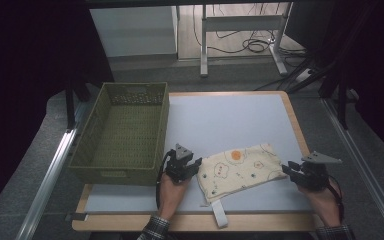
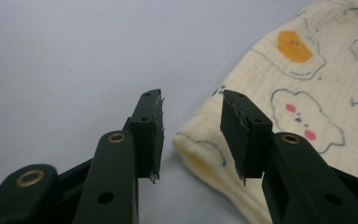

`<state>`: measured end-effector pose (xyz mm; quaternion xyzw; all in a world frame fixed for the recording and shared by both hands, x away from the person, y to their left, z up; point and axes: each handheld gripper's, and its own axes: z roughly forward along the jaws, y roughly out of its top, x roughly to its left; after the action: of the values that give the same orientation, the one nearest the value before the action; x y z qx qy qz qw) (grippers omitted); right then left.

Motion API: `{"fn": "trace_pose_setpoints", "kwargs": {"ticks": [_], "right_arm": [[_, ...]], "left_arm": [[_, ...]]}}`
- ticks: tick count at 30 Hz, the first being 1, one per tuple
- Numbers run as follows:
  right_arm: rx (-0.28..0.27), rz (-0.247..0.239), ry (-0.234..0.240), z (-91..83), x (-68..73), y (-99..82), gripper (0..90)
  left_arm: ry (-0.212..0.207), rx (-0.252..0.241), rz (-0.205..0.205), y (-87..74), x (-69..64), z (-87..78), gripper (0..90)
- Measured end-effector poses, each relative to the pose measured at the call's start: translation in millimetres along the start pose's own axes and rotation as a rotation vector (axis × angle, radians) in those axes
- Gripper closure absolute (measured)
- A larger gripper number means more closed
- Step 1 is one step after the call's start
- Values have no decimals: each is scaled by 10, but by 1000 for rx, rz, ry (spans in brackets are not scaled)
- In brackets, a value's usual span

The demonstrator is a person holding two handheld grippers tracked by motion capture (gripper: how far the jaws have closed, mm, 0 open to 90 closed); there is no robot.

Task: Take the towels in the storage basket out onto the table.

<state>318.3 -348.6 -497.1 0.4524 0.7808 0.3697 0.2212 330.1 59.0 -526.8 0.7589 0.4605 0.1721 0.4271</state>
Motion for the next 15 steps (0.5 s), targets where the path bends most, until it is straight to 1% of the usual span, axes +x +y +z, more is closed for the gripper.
{"fn": "trace_pose_setpoints", "kwargs": {"ticks": [1,3,4,6,8,12,15], "right_arm": [[-2,-3,5,-22,17,9,640],[-4,-9,28,-39,72,21,625],[-5,-17,41,-38,110,24,615],[-1,-29,79,-22,222,26,596],[3,-44,118,12,323,23,586],[21,-91,197,126,590,18,561],[26,-123,270,202,823,27,558]], "left_arm": [[1,14,10,10,-4,20,591],[17,57,19,9,6,75,596],[23,84,19,-6,26,109,599],[23,111,15,-38,54,147,600],[7,101,7,-66,78,148,594],[2,108,35,-65,71,152,574],[-1,110,49,-69,62,157,546]]}}
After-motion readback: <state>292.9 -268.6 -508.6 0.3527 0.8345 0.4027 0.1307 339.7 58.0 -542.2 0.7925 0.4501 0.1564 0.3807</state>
